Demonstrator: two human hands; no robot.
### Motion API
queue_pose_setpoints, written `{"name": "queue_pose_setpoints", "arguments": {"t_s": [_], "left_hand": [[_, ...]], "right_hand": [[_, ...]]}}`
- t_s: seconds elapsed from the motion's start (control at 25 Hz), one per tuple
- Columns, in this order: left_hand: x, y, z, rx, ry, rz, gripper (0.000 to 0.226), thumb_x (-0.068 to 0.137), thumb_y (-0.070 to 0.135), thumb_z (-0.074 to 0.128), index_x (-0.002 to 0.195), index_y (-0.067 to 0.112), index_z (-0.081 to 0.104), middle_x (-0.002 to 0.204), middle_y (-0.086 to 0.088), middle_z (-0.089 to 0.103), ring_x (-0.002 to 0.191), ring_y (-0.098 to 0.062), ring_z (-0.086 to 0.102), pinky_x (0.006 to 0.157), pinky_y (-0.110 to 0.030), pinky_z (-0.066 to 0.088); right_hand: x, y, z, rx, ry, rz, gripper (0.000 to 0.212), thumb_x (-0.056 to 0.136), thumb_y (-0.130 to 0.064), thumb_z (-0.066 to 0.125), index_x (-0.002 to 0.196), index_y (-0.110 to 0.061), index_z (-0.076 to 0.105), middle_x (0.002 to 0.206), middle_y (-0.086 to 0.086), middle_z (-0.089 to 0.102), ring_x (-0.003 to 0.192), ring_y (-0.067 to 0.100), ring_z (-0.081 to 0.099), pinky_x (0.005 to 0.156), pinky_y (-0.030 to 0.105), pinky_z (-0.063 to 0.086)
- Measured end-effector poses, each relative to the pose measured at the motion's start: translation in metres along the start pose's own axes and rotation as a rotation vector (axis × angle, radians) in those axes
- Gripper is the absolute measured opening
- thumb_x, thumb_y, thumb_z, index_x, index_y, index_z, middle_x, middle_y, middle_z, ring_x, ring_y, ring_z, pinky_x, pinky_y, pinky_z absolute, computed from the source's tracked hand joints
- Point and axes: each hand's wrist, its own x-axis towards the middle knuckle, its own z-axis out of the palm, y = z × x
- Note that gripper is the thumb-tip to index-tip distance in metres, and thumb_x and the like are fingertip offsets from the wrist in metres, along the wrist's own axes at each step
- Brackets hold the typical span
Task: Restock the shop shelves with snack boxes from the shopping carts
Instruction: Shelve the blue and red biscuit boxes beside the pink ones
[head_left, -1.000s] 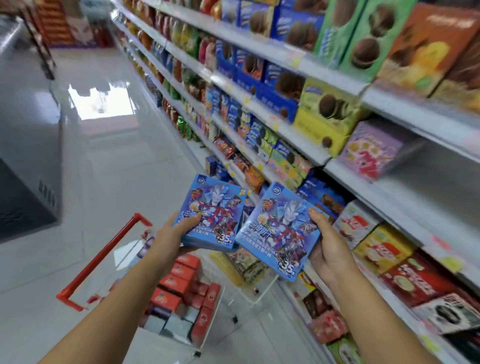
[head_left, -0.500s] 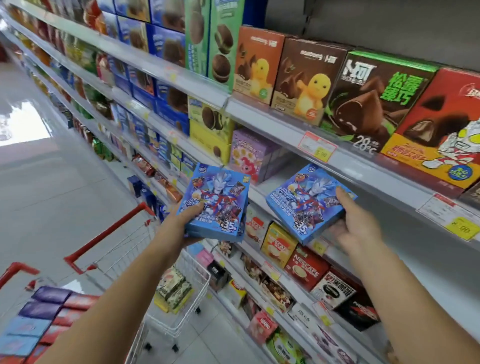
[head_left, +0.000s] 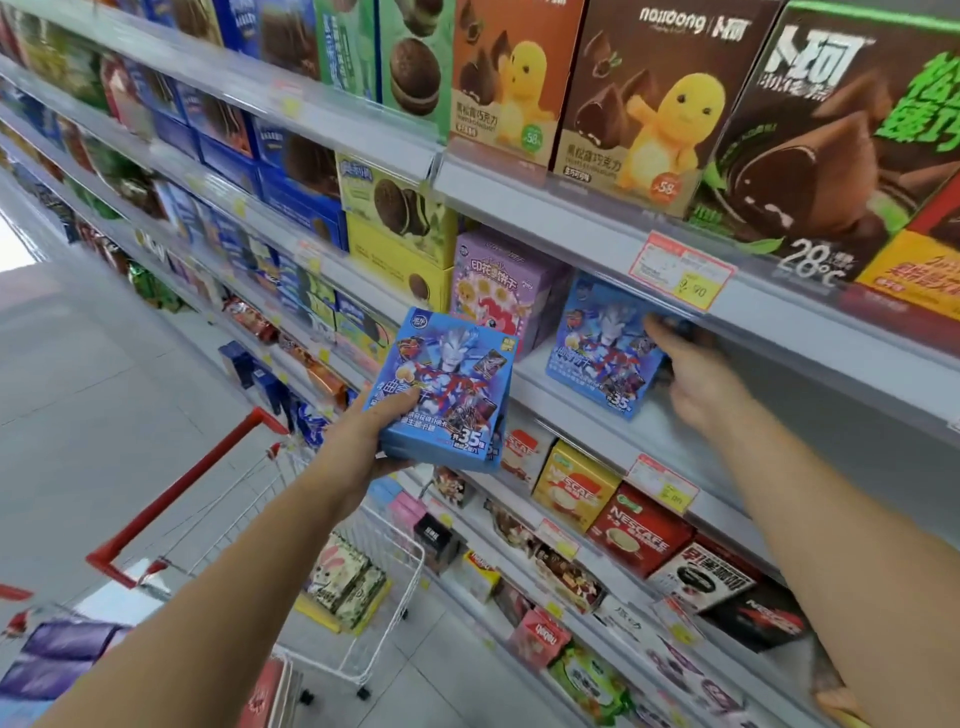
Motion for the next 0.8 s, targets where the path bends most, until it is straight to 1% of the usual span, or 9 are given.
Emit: {"name": "queue_pose_setpoints", "arguments": {"t_s": [0.08,0.24,0.4,0.48,0.52,0.6,0.64,0.72,0.8], "left_hand": [[0.008,-0.002,-0.005,-0.005,-0.029,-0.015,0.058,0.085,0.039,0.071,0.136,0.019,0.053,0.118,-0.012,0.058,0.094,-0.033,0.066,0.069,-0.035,0.060],[0.013,-0.003,-0.007,-0.016,-0.036,-0.042,0.049,0.084,0.038,0.072,0.126,0.016,0.060,0.115,-0.015,0.058,0.098,-0.036,0.065,0.075,-0.037,0.059],[0.011,-0.009,0.003,-0.002,-0.057,-0.076,0.057,0.075,0.043,0.075,0.124,0.017,0.062,0.115,-0.016,0.059,0.101,-0.037,0.066,0.077,-0.038,0.059],[0.007,-0.012,0.009,0.017,-0.074,-0.084,0.053,0.075,0.045,0.075,0.120,0.018,0.065,0.116,-0.016,0.059,0.107,-0.040,0.064,0.082,-0.041,0.059],[0.006,-0.014,0.012,0.019,-0.093,-0.084,0.052,0.075,0.045,0.076,0.119,0.018,0.066,0.120,-0.015,0.060,0.110,-0.041,0.063,0.084,-0.043,0.059],[0.002,-0.017,0.018,0.015,-0.133,-0.079,0.061,0.073,0.047,0.076,0.126,0.020,0.062,0.126,-0.011,0.063,0.110,-0.039,0.064,0.088,-0.045,0.058],[-0.001,-0.018,0.022,0.017,-0.154,-0.072,0.065,0.071,0.047,0.076,0.128,0.022,0.060,0.126,-0.009,0.065,0.110,-0.037,0.065,0.089,-0.047,0.057],[-0.006,-0.023,0.030,0.035,-0.200,-0.060,0.066,0.072,0.047,0.077,0.130,0.022,0.058,0.125,-0.008,0.067,0.110,-0.036,0.065,0.092,-0.050,0.056],[-0.013,-0.026,0.041,0.047,-0.235,-0.049,0.064,0.075,0.044,0.076,0.132,0.021,0.057,0.120,-0.007,0.070,0.108,-0.034,0.066,0.093,-0.050,0.055]], "right_hand": [[0.008,0.004,0.007,-0.066,-0.053,-0.006,0.016,0.090,-0.018,0.065,0.104,-0.019,0.058,0.091,-0.003,0.069,0.072,0.008,0.067,0.056,0.024,0.054],[0.011,0.018,0.013,-0.163,-0.179,0.003,0.017,0.093,-0.012,0.059,0.100,-0.027,0.052,0.096,-0.001,0.068,0.082,0.015,0.066,0.075,0.035,0.055],[0.009,0.021,0.015,-0.197,-0.202,0.025,0.033,0.089,-0.009,0.064,0.117,-0.018,0.049,0.111,0.006,0.066,0.094,0.018,0.064,0.088,0.039,0.051],[0.001,0.020,0.015,-0.261,-0.118,0.003,0.061,0.083,-0.012,0.073,0.135,-0.014,0.041,0.120,0.007,0.063,0.102,0.018,0.063,0.094,0.037,0.048],[-0.010,0.020,0.015,-0.315,-0.002,-0.044,0.070,0.083,-0.016,0.075,0.141,-0.016,0.036,0.121,0.003,0.060,0.105,0.017,0.060,0.091,0.034,0.046],[-0.043,0.029,0.014,-0.439,0.255,-0.171,0.063,0.089,-0.030,0.068,0.142,-0.018,0.036,0.119,-0.001,0.057,0.105,0.017,0.059,0.084,0.032,0.046],[-0.062,0.035,0.016,-0.483,0.266,-0.216,0.055,0.091,-0.037,0.063,0.138,-0.019,0.040,0.117,-0.002,0.058,0.101,0.016,0.060,0.083,0.032,0.049],[-0.096,0.046,0.025,-0.535,0.071,-0.157,0.047,0.090,-0.048,0.059,0.128,-0.023,0.045,0.111,-0.008,0.058,0.093,0.008,0.061,0.077,0.026,0.050],[-0.114,0.054,0.032,-0.423,-0.120,0.020,0.032,0.088,-0.047,0.064,0.109,-0.027,0.052,0.101,-0.015,0.062,0.082,-0.002,0.064,0.069,0.020,0.049]]}}
